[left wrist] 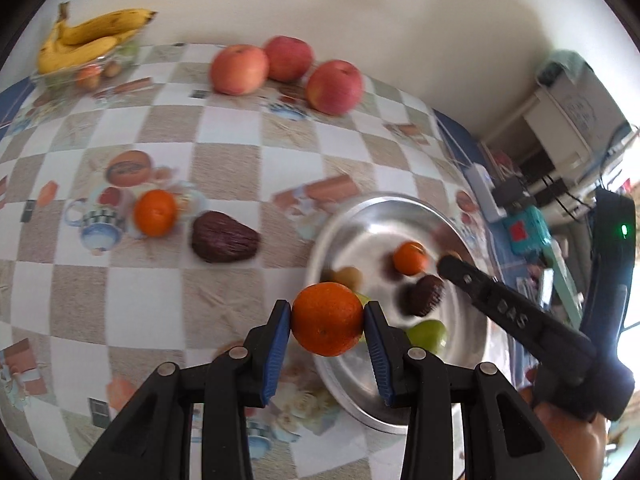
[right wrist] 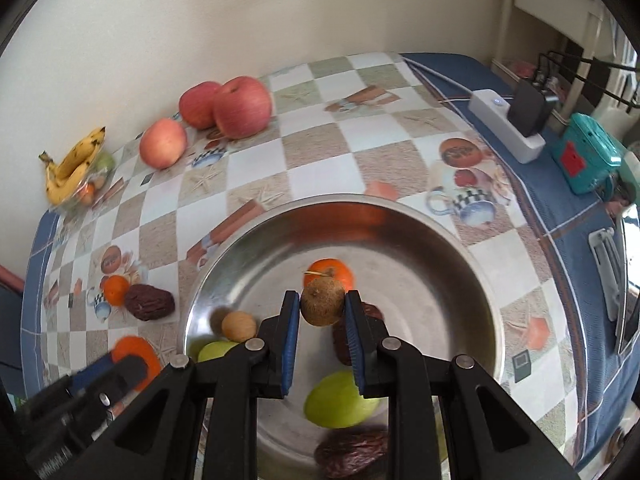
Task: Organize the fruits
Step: 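Carry the brown fruit into the bowl and open the right tool while the left tool releases the tangerine there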
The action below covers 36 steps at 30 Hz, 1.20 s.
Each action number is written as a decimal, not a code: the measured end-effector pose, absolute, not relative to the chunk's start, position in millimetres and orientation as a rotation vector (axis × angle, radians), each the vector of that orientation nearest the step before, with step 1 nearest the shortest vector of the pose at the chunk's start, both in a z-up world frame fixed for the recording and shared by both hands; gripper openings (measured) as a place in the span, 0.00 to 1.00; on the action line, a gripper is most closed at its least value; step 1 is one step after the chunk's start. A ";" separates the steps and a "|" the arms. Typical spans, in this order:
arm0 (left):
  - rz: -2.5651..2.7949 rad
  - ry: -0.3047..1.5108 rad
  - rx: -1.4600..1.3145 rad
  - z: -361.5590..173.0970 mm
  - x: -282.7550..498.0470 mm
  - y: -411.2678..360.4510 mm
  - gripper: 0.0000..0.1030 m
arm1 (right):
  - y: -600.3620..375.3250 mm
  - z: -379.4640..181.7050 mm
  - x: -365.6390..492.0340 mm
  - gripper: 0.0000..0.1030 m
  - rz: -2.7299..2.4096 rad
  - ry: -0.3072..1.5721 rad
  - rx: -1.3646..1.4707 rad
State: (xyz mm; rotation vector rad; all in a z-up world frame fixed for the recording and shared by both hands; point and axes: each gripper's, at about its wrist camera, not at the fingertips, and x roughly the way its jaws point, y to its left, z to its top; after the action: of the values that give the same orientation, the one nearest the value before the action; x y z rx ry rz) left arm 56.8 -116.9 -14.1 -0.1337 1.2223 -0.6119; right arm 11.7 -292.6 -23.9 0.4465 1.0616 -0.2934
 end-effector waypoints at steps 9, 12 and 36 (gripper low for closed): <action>-0.673 1.280 -0.077 -23.1 45.6 -137.2 0.41 | -290.8 -28.2 12.3 0.24 -0.271 1.090 0.454; -0.661 1.308 -0.081 -29.1 46.9 -135.0 0.41 | -290.1 -29.7 12.8 0.24 -0.270 1.096 0.451; -0.322 1.279 -0.161 -33.1 91.7 -59.0 0.69 | -260.8 -32.9 22.5 0.24 -0.207 1.138 0.372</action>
State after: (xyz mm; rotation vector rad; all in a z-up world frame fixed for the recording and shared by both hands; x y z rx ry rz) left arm 91.7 -59.0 -33.1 -0.1607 1.2787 -0.3219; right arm 22.5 -260.8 -32.9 0.3725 1.1379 -0.2067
